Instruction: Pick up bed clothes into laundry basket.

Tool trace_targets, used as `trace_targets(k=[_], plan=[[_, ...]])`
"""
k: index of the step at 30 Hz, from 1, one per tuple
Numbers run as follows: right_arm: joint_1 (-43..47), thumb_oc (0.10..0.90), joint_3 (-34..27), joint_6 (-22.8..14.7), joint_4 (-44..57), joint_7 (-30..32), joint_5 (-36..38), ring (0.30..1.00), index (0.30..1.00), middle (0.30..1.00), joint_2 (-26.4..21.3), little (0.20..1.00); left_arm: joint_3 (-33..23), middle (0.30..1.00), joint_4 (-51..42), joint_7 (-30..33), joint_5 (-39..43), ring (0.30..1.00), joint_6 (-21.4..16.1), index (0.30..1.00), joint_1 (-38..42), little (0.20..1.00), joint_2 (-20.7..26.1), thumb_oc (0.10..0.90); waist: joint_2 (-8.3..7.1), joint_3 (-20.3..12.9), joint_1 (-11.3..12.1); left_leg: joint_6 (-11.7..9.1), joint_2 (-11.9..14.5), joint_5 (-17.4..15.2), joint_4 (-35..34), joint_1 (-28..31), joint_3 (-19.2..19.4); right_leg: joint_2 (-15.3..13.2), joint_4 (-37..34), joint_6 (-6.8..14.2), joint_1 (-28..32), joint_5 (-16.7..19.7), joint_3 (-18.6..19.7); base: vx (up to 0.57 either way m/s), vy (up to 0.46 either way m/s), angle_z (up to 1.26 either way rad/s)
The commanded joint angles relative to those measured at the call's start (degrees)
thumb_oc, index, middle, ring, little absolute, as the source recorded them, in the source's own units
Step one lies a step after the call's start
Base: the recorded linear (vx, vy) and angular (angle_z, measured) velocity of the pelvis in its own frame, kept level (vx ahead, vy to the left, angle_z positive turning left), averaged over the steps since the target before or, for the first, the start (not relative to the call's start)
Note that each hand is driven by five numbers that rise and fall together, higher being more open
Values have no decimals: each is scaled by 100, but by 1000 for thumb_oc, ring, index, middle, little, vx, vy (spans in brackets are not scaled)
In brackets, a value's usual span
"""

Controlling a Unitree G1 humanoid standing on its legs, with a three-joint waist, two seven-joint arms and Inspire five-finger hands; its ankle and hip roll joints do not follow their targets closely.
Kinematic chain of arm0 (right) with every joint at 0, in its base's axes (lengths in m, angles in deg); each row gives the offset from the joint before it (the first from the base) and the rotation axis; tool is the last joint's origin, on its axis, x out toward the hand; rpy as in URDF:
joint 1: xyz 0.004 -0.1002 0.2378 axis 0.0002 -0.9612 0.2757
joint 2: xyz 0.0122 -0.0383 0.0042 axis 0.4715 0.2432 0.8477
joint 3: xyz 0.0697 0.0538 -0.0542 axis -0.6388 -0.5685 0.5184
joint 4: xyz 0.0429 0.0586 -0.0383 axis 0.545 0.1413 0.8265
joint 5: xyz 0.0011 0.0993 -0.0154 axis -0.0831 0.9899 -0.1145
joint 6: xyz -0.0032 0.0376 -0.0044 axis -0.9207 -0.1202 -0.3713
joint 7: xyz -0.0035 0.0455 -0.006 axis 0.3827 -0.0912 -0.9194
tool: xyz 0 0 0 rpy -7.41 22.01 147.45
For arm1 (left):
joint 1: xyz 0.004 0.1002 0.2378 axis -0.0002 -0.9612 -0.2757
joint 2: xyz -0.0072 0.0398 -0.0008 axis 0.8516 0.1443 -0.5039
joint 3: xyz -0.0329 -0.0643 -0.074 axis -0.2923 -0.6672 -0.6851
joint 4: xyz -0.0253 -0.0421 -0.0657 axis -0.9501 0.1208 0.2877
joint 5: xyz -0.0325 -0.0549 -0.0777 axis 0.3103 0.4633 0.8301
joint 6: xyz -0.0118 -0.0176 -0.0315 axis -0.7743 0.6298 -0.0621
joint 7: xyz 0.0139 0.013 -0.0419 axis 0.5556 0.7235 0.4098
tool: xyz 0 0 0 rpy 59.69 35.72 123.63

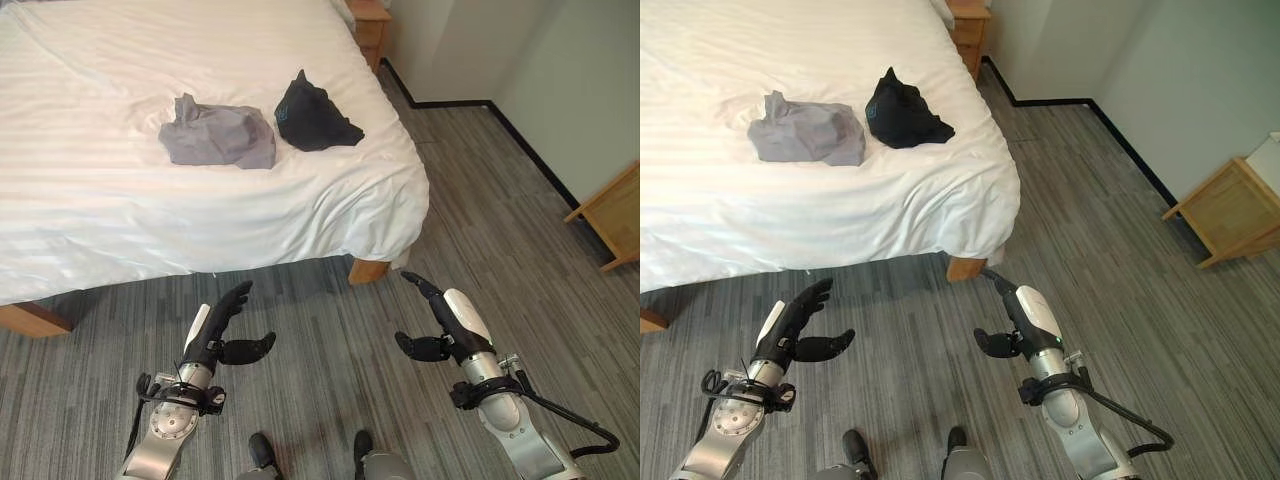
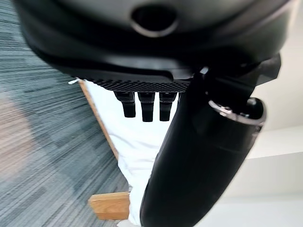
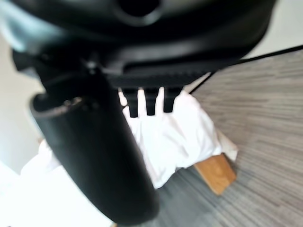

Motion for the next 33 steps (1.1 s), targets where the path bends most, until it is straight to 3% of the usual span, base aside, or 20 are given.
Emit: trace_targets(k=[1,7,13,21,22,24,26,28,30,33], plan=[[465,800,-318,-324,571,354,6,900,900,900,-117,900,-182,900,-785,20,-176,900,-489,900,534,900,-38,800,330,177,-126,-592,534,-469,41,220,-836,15,-712,115,149,-223,147,222,-35,3],[315,800,-348,-354,619,337,114,900,900,900,-12,900,-194,900,-752,-40,-286,900,-540,900,579,900,-128,800,265,151,-100,-651,458,-482,41,445,-970,-123,-1368,113,433,41,242,65,-99,20],[-39,800,-498,-418,610,111,511,900,900,900,-12,900,-242,900,-737,-256,-184,900,-467,900,184,900,-398,800,454,-115,-140,-735,551,-488,41,606,-1163,-35,-1382,33,879,-115,87,113,-113,22],[-124,800,-543,-444,625,32,639,900,900,900,-73,900,-285,900,-719,-304,-102,900,-419,900,-3,900,-535,800,543,-176,-122,-792,634,-465,41,760,-1258,38,-1382,-50,1179,-271,-9,43,-51,12],[1934,800,937,22,-4077,-230,1920,900,900,900,477,900,165,900,4966,65,16,900,401,900,2700,900,-922,800,412,-2,-24,-511,-45,-616,41,19,-1577,871,-1135,-424,607,-416,123,0,0,0],[1939,800,947,33,-3899,-140,1639,900,900,900,427,900,136,900,4799,87,-32,900,267,900,2588,900,-857,800,409,-51,-1,-508,-41,-615,41,-11,-1538,865,-1336,-396,665,-330,127,-19,1,-4],[2074,800,877,172,-3264,-88,1385,900,900,900,217,900,120,900,4015,401,-47,900,396,900,2726,900,-825,800,425,-120,17,-493,-29,-638,41,-6,-1512,835,-1382,-380,693,-379,197,-19,19,-12],[2065,800,854,210,-3146,-46,1205,900,900,900,172,900,183,900,3678,320,-5,900,470,900,2780,900,-922,800,452,-182,20,-491,-13,-635,41,-18,-1505,818,-1382,-364,682,-393,197,12,17,-16],[2154,800,725,378,-2706,-19,748,900,900,900,3,900,176,900,2315,318,-404,900,590,900,2678,900,-811,800,490,-191,65,-454,-13,-657,41,135,-1596,772,-1382,-343,830,-384,176,64,-1,0],[2267,800,773,296,-2306,-126,323,900,900,900,-277,900,-41,900,1568,371,-678,900,495,900,2484,900,-642,800,479,-234,145,-426,-55,-700,41,246,-1654,726,-1382,-301,905,-352,125,102,22,5]])
